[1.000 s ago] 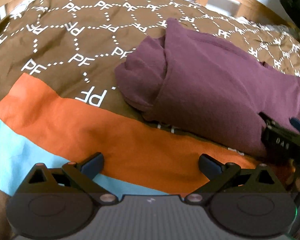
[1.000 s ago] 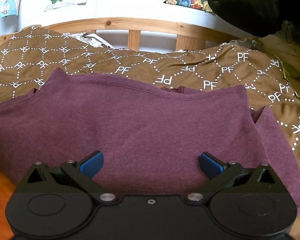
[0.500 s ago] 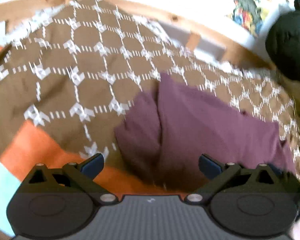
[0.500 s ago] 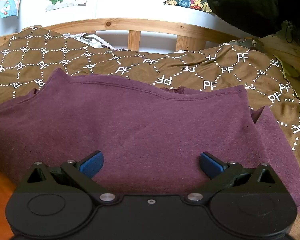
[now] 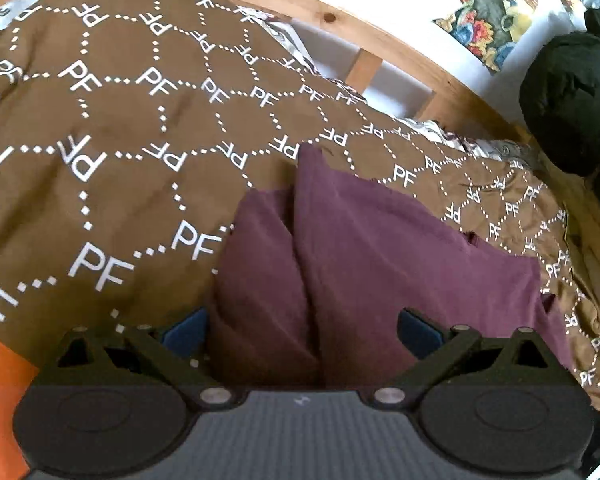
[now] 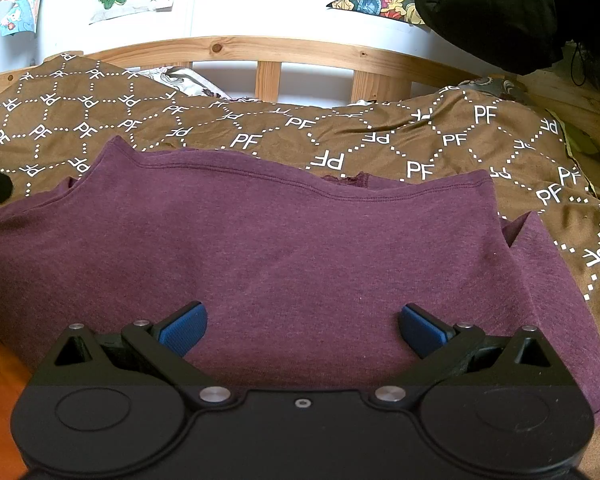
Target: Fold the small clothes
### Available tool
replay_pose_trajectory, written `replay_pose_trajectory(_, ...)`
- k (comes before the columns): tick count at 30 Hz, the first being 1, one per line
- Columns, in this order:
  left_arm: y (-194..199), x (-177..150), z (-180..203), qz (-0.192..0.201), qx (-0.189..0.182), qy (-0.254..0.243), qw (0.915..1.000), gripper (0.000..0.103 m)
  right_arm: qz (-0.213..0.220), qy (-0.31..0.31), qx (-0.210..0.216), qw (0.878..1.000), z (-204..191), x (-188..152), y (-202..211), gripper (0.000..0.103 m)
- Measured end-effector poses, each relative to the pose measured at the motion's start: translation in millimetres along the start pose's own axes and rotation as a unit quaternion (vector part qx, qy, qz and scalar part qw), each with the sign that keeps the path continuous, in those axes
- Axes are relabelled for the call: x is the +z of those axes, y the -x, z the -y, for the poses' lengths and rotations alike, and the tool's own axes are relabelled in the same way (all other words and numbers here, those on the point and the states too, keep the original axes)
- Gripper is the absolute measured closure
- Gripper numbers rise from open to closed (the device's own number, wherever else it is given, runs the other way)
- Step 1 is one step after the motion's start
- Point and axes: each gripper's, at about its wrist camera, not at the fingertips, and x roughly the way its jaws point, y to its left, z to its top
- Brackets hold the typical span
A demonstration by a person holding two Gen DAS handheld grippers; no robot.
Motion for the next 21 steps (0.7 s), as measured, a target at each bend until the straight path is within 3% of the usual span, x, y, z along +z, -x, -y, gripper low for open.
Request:
replay_pose_trajectory(4, -6, 2, -3, -0.013, 0.019, -0.002, 0.9997, 0.000, 0.000, 0.000, 0.000, 1.000, 0, 0, 0, 0.000)
replay_pose_trajectory(8, 0, -2, -17, -0.017, -0.008, 0.032, 0.9993, 0.001, 0.000, 0.000, 0.000, 1.000, 0, 0, 0, 0.001)
replay_pose_trajectory(14, -1, -5, -14, -0.029, -0.008, 0.014, 0.9994, 0.006, 0.001, -0.001, 0.000, 1.000, 0, -1, 0, 0.001)
replay_pose_trajectory(21, -7, -5, 1, -0.034, 0.049, -0.002, 0.9982, 0.046, -0.001, -0.004, 0.004, 1.000, 1, 0, 1, 0.001)
